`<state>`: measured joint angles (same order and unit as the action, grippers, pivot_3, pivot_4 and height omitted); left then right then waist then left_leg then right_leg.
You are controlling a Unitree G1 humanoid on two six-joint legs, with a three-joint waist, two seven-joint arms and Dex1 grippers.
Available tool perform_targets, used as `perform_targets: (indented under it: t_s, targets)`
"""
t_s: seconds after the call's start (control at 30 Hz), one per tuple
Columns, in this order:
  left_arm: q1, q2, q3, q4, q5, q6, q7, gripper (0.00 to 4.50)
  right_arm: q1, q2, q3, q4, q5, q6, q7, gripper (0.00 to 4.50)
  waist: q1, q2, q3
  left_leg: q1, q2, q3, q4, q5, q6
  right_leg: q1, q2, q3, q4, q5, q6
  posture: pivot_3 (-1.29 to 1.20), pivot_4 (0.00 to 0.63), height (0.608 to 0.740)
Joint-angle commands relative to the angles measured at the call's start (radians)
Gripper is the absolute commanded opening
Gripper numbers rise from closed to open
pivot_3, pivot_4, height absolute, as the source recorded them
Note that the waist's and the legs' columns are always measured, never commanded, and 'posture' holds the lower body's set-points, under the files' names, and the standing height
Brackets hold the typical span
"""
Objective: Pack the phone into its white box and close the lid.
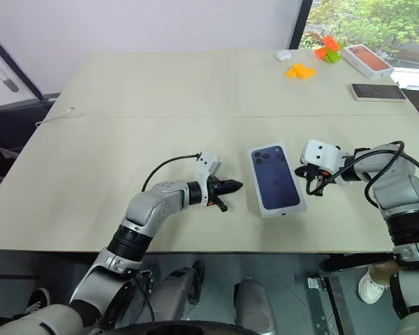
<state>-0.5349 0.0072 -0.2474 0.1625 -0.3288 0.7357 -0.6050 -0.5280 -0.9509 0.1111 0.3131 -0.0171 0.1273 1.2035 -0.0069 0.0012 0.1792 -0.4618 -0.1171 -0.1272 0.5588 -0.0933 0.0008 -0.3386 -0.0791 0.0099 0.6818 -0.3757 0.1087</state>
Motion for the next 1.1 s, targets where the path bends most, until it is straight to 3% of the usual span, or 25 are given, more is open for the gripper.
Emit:
perform_targets:
  t_s: [0.03,0.33,0.6,1.1]
  targets:
    - [-0.044,-0.038,-0.017,0.039,0.017,-0.026,0.009,0.00,-0.028,-0.004,-0.004,-0.015,-0.004,-0.018,0.000,0.03,-0.001,0.000,0.000,0.000,0.000,0.000,0.000,0.000,0.000,0.000,0.000,0.000,0.000,0.000,0.000,0.00,0.150,0.740]
    - [-0.127,-0.082,-0.045,0.180,0.070,-0.088,-0.025,0.00,-0.018,0.003,0.002,-0.030,-0.013,-0.024,0.000,0.03,-0.004,0.000,0.000,0.000,-0.001,0.000,-0.001,0.000,0.000,0.001,0.000,0.000,0.000,0.000,0.000,0.00,0.150,0.740]
    - [-0.156,-0.106,0.017,0.106,0.029,-0.041,-0.011,0.00,-0.009,-0.008,0.004,-0.011,-0.027,-0.045,-0.005,0.03,-0.005,0.000,0.000,0.000,-0.001,0.000,0.000,0.000,0.000,0.001,0.000,0.000,0.000,0.000,0.000,0.00,0.150,0.740]
    - [-0.121,-0.099,-0.011,0.077,0.054,-0.027,-0.014,0.00,-0.009,0.001,0.004,0.013,-0.041,-0.074,0.005,0.03,-0.005,0.000,0.000,0.000,-0.001,0.000,0.000,0.000,0.001,0.001,0.000,0.000,0.000,0.000,0.001,0.00,0.150,0.740]
